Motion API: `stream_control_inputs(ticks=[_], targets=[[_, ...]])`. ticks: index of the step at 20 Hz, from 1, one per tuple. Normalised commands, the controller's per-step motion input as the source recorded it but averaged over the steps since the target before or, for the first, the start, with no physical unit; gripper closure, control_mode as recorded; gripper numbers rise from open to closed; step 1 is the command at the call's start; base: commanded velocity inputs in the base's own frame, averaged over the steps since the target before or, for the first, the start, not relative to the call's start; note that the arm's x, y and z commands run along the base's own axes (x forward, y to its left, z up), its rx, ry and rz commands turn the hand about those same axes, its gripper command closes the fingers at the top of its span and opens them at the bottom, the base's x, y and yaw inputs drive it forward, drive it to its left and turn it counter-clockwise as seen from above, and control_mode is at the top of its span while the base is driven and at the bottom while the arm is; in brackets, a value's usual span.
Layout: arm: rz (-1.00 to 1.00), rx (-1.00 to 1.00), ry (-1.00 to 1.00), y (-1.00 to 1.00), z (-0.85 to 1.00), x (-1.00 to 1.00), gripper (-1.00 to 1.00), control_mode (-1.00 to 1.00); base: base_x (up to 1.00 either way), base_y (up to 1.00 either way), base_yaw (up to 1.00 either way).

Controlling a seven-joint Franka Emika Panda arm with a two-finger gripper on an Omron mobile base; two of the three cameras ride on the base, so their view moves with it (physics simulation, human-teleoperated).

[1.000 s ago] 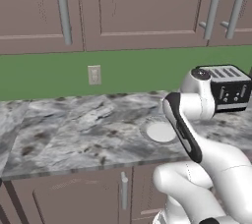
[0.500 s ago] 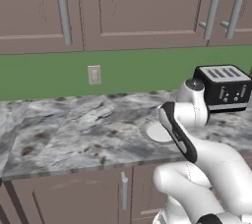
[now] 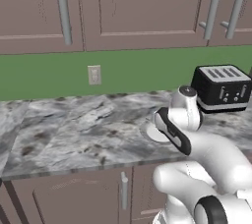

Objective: Pick lime from the fridge and place it on the plate on the counter.

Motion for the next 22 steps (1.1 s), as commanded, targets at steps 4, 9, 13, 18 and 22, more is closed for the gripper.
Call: stream_control_inputs(ticks=[4, 9, 13, 18, 22], targets=[[0.00, 0.00, 0.04, 0.00, -0.33, 0.22, 1.00, -1.00, 0.00, 0.00, 0.00], [0.00, 0.00, 0.02, 0.00, -0.30, 0.18, 1.00, -1.00, 0.00, 0.00, 0.00], [0.00, 0.00, 0.00, 0.00, -0.27, 0.11, 1.00, -1.00, 0.00, 0.00, 0.00], [0.00, 0.00, 0.00, 0.00, -0.23, 0.05, 1.00, -1.00, 0.00, 0.00, 0.00], [0.00, 0.00, 0.00, 0.00, -0.21, 0.01, 1.00, -1.00, 0.00, 0.00, 0.00]])
